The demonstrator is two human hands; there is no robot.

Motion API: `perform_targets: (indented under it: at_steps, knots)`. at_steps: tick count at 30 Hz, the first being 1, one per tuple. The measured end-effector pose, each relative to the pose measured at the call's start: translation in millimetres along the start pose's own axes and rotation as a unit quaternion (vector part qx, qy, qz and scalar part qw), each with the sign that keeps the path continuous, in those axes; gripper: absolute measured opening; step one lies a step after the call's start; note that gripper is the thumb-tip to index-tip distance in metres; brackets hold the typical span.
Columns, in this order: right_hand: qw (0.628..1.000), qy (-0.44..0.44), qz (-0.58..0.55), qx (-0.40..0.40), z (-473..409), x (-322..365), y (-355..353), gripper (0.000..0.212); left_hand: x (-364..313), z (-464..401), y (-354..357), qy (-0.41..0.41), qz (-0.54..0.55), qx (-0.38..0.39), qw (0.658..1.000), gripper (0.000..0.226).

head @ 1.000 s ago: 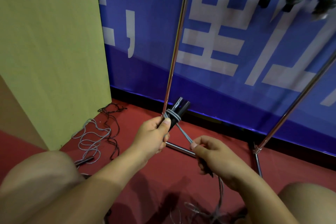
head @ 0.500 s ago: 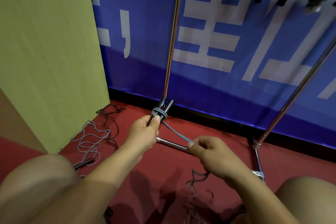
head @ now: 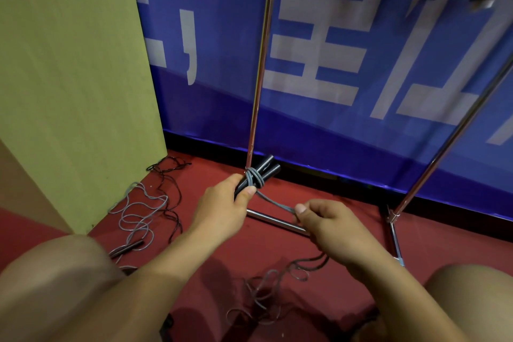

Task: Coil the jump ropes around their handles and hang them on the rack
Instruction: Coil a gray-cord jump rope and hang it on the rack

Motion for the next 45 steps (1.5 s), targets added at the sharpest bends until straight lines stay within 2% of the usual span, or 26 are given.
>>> perform_targets:
  at_steps: [3,7,19,22,24,26,32,40,45]
  knots:
    - [0.999,-0.013,-0.04,0.012,7.0,8.6,3.0,0.044,-0.5,-0.6,2.3,0.012,-0.045,0.004,0.999,0.017]
    - [0.998,-0.038,-0.045,-0.001,13.0,18.7,-0.2,0.044,5.2,-4.4,10.4,0.007,-0.071,0.036,0.997,0.024]
    - [0.996,-0.062,0.065,0.01,23.9,27.5,-1.3,0.042,16.5,3.1,27.6,-0.023,-0.142,0.113,0.983,0.032]
    - [0.999,-0.044,-0.026,0.018,21.8,22.7,-4.7,0.035,2.4,15.3,35.0,0.011,-0.165,0.153,0.974,0.031]
    - [0.994,-0.018,-0.107,0.025,18.7,17.0,-8.4,0.03,-9.8,27.0,46.0,0.049,-0.16,0.207,0.964,0.033]
    - [0.992,-0.003,-0.123,0.027,17.7,14.0,-10.4,0.028,-21.0,35.9,55.4,0.085,-0.158,0.257,0.95,0.035]
    - [0.998,-0.006,-0.034,0.044,13.9,14.3,-0.8,0.025,-37.4,46.3,66.1,0.143,-0.172,0.302,0.927,0.025]
    - [0.998,0.031,-0.048,-0.005,3.0,5.0,-17.9,0.028,-59.6,49.9,57.6,0.227,-0.128,0.267,0.928,0.027]
    - [0.99,-0.022,0.127,-0.06,0.4,10.9,-35.3,0.026,-68.8,59.7,52.3,0.27,-0.107,0.271,0.918,0.022]
Point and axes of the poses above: each hand's wrist, its own z-axis away from the middle knuckle, its own y-axis out of the palm, x = y × z, the point moved 10 cm from there along -z, towards the middle knuckle, and after that the axes turned 7 degrees about y, right-handed, at the moved point
